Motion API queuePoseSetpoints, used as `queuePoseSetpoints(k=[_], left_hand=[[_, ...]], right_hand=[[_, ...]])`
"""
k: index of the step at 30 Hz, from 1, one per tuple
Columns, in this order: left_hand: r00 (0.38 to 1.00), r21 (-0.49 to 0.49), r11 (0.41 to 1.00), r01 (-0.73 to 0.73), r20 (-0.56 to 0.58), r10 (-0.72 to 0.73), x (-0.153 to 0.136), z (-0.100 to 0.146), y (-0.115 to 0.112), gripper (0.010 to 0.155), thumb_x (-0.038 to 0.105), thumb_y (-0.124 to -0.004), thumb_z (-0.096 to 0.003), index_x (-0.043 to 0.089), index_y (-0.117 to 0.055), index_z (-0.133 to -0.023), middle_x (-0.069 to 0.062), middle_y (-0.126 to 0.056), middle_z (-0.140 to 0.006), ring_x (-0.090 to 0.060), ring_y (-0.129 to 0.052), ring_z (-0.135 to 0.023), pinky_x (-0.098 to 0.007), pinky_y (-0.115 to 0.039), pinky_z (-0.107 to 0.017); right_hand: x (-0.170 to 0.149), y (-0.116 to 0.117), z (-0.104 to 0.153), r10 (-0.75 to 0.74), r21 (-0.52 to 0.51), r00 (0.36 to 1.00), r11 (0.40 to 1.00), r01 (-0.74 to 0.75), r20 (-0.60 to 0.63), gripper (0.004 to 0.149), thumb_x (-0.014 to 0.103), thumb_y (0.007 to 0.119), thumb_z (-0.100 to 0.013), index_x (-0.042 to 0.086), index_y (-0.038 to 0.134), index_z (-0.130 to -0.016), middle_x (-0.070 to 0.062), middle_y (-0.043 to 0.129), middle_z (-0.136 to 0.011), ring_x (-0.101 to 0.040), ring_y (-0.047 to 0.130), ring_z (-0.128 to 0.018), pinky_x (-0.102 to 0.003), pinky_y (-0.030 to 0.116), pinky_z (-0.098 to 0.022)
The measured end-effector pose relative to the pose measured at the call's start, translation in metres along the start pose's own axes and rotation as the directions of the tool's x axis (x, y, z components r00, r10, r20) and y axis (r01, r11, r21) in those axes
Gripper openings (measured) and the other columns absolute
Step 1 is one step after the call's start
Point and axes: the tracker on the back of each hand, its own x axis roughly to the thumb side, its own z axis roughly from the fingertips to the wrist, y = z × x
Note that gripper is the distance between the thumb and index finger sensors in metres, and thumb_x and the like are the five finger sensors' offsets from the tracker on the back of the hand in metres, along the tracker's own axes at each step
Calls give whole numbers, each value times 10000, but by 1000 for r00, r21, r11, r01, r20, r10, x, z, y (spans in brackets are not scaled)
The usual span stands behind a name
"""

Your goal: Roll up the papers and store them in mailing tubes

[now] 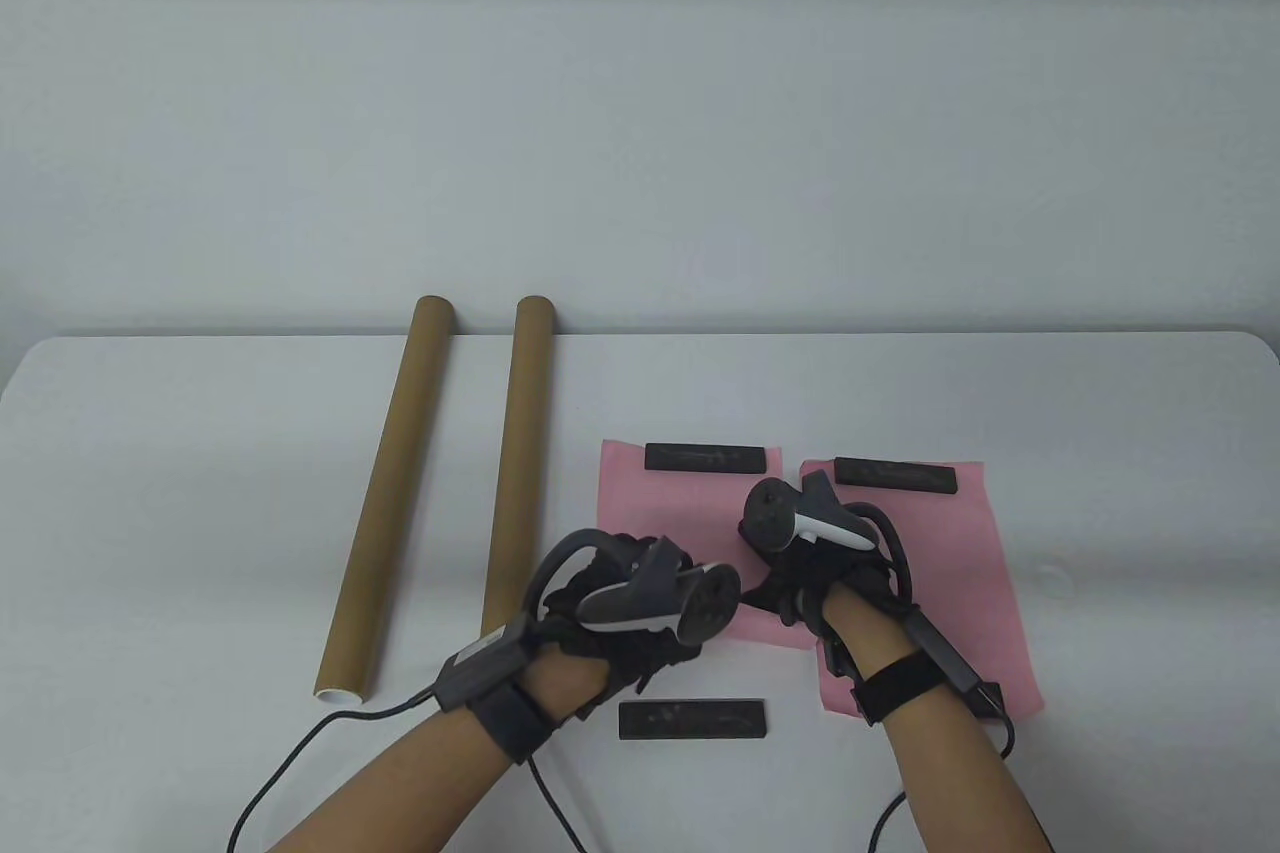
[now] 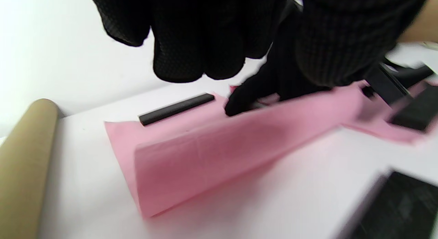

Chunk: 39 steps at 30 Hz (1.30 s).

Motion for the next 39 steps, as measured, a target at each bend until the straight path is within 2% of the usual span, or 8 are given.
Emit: queuePoseSetpoints(k=[3,8,14,20,27,33,39], left_hand=[[997,-17,1000,-3,-76,1,-14,-25,6,717,598,-884,-313,362,-705,-965,67,-856,-947,-213,-946,-817,-473,-723,-724],[985,-79,997,-5,-172,-9,-27,-75,0,725,590,-887,-318,377,-677,-978,81,-822,-978,-225,-907,-876,-482,-691,-746],[954,-163,986,28,-291,-75,-45,-144,-14,716,580,-890,-321,389,-668,-974,96,-805,-978,-203,-882,-897,-476,-678,-757],[919,-232,972,27,-376,-115,-55,-192,-33,736,579,-893,-316,403,-640,-984,108,-764,-1011,-209,-842,-941,-478,-656,-772],[910,-312,947,82,-363,-198,-52,-224,-59,764,586,-898,-306,428,-604,-994,139,-727,-1038,-194,-808,-979,-472,-642,-783],[932,-281,959,-35,-356,-71,-61,-226,-64,669,522,-903,-336,426,-676,-958,120,-771,-1011,-191,-873,-935,-482,-694,-753],[936,-250,968,10,-338,-97,-59,-226,-62,668,527,-931,-317,416,-725,-942,116,-826,-979,-188,-921,-895,-469,-740,-731]], right_hand=[[0,0,0,0,1,1000,1000,0,-1,862,581,853,-447,221,475,-1133,-111,370,-1210,-555,345,-1105,-751,420,-718],[0,0,0,-5,-1,1000,1000,5,1,863,581,854,-447,219,476,-1133,-111,370,-1209,-556,346,-1104,-752,421,-718],[-1,1,0,-12,-2,1000,1000,12,3,862,580,854,-448,219,476,-1133,-112,368,-1209,-555,348,-1104,-751,422,-717],[-1,1,0,-15,-5,1000,1000,15,6,861,581,854,-447,219,477,-1132,-110,368,-1208,-555,352,-1103,-750,425,-717],[-1,1,0,-12,-7,1000,1000,13,11,863,582,854,-446,217,479,-1132,-114,371,-1208,-553,357,-1103,-750,428,-716],[-2,2,0,-19,-6,1000,1000,19,13,862,585,853,-448,221,476,-1132,-110,364,-1208,-552,358,-1103,-749,430,-716],[-2,2,1,-19,-1,1000,1000,19,10,863,588,848,-450,222,467,-1133,-106,360,-1207,-553,356,-1101,-749,430,-715]])
